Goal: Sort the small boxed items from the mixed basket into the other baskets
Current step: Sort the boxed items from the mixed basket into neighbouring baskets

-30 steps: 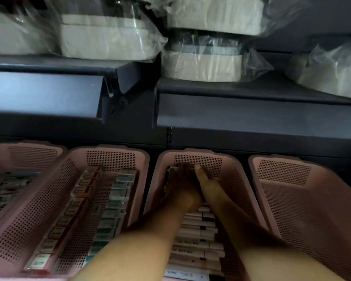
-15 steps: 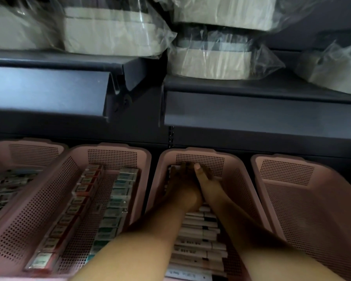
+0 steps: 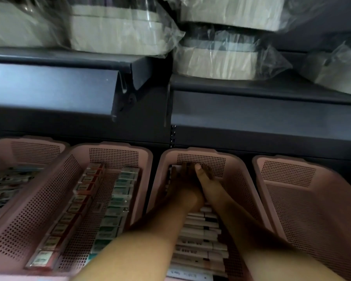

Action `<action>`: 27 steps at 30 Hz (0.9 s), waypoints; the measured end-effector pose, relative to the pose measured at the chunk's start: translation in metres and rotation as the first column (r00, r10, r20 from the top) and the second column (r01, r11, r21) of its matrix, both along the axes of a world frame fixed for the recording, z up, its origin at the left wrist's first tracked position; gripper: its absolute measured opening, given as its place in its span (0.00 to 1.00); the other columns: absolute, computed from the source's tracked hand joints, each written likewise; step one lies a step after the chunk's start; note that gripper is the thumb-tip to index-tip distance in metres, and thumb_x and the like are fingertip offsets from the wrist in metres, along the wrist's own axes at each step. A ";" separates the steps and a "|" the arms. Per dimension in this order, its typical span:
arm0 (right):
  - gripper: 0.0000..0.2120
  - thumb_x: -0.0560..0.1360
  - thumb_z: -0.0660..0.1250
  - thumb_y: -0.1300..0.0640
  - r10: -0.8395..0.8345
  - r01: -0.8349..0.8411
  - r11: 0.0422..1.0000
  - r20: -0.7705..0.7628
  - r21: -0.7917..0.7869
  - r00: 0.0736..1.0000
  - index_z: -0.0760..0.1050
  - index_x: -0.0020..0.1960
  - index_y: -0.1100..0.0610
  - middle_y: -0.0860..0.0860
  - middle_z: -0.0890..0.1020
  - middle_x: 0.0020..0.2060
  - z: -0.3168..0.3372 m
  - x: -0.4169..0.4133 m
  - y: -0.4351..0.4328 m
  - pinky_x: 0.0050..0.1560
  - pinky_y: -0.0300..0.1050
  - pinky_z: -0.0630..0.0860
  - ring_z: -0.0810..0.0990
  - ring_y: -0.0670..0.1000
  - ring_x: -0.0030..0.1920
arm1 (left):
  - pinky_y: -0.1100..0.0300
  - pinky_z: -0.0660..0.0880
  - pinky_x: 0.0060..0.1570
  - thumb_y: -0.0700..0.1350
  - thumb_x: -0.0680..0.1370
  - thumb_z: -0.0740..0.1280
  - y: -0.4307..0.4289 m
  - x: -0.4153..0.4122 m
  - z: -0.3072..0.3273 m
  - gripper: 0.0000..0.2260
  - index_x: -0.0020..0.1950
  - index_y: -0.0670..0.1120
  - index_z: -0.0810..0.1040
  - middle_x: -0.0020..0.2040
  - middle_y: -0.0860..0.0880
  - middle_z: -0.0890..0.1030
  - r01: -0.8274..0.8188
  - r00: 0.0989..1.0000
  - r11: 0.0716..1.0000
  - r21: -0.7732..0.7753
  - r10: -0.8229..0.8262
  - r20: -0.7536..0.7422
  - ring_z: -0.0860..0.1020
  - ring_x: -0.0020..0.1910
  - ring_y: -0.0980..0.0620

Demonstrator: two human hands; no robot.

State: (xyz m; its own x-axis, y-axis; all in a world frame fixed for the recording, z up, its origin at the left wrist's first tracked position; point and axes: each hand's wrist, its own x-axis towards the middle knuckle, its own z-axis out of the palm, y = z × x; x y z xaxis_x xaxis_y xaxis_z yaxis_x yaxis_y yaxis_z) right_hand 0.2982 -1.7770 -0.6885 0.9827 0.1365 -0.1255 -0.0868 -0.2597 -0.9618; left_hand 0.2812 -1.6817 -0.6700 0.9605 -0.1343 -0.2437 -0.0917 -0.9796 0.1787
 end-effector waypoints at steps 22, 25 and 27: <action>0.39 0.69 0.54 0.20 -0.007 -0.003 0.996 -0.123 -0.086 0.992 0.72 0.71 0.41 0.47 0.75 0.68 0.005 -0.054 -0.003 0.73 0.52 0.66 0.73 0.52 0.69 | 0.39 0.47 0.81 0.55 0.83 0.63 0.014 -0.057 0.005 0.36 0.86 0.53 0.48 0.85 0.46 0.50 0.139 0.987 0.979 0.149 -0.148 0.056 0.48 0.84 0.41; 0.51 0.60 0.51 0.13 0.021 -0.029 0.991 -0.070 -0.127 0.997 0.65 0.75 0.39 0.50 0.69 0.74 -0.014 -0.045 -0.001 0.75 0.59 0.63 0.68 0.54 0.74 | 0.37 0.40 0.80 0.56 0.83 0.61 0.013 -0.056 0.004 0.37 0.85 0.55 0.41 0.86 0.47 0.42 0.146 0.989 0.978 0.148 -0.149 0.011 0.40 0.84 0.42; 0.50 0.62 0.50 0.14 0.000 -0.010 0.989 -0.064 -0.148 0.998 0.64 0.76 0.40 0.50 0.68 0.74 -0.011 -0.048 -0.002 0.76 0.58 0.62 0.67 0.54 0.74 | 0.37 0.39 0.80 0.57 0.84 0.60 0.012 -0.054 -0.001 0.37 0.85 0.56 0.39 0.86 0.47 0.41 0.135 0.990 0.982 0.129 -0.139 0.019 0.39 0.84 0.42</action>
